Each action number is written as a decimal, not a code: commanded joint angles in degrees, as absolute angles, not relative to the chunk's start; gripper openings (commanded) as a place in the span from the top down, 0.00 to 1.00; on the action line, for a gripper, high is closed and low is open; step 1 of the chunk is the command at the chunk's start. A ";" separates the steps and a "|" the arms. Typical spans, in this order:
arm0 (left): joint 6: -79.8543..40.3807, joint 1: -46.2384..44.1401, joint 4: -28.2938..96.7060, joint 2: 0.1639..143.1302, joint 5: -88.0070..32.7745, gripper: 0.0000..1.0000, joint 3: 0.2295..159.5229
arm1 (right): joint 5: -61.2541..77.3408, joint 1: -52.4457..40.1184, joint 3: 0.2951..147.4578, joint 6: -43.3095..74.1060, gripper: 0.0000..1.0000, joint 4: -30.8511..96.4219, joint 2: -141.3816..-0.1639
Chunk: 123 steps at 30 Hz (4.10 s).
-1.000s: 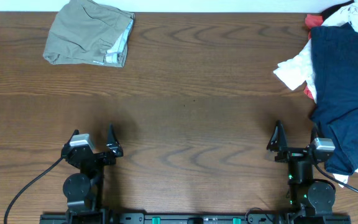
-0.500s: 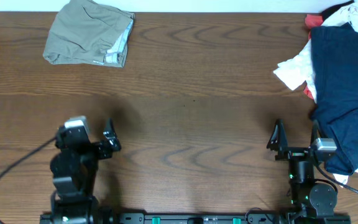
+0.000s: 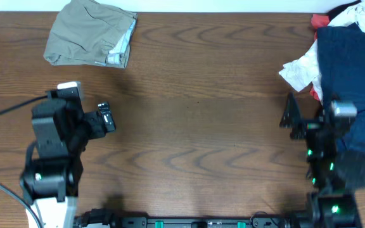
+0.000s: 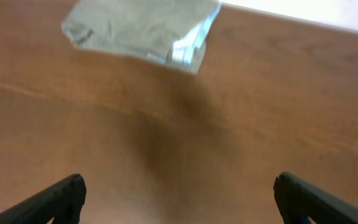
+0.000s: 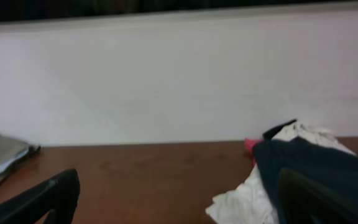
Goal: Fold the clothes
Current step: 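Reach the right gripper to the clothes pile and grasp the navy shorts, then drag the navy shorts with the right gripper to the table center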
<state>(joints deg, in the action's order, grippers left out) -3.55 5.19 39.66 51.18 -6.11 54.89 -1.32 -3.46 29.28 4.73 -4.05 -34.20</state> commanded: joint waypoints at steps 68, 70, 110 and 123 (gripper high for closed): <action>1.45 5.43 53.30 75.70 -12.93 0.02 71.57 | 19.46 47.37 72.71 7.64 0.82 16.40 -105.60; 1.43 5.43 53.25 75.70 -12.91 0.02 71.57 | 22.52 47.03 73.12 7.66 0.92 16.47 -105.21; -4.75 16.58 49.78 75.66 -8.99 0.02 71.59 | 19.70 -29.41 74.26 5.15 0.25 29.91 -85.86; 3.18 4.58 41.56 79.94 -19.49 0.02 71.96 | 14.81 -6.39 74.24 8.10 0.17 34.22 -85.65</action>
<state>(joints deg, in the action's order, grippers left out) 1.17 7.99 42.70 76.95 -16.84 70.57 15.51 -8.32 73.30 7.38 33.82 -85.71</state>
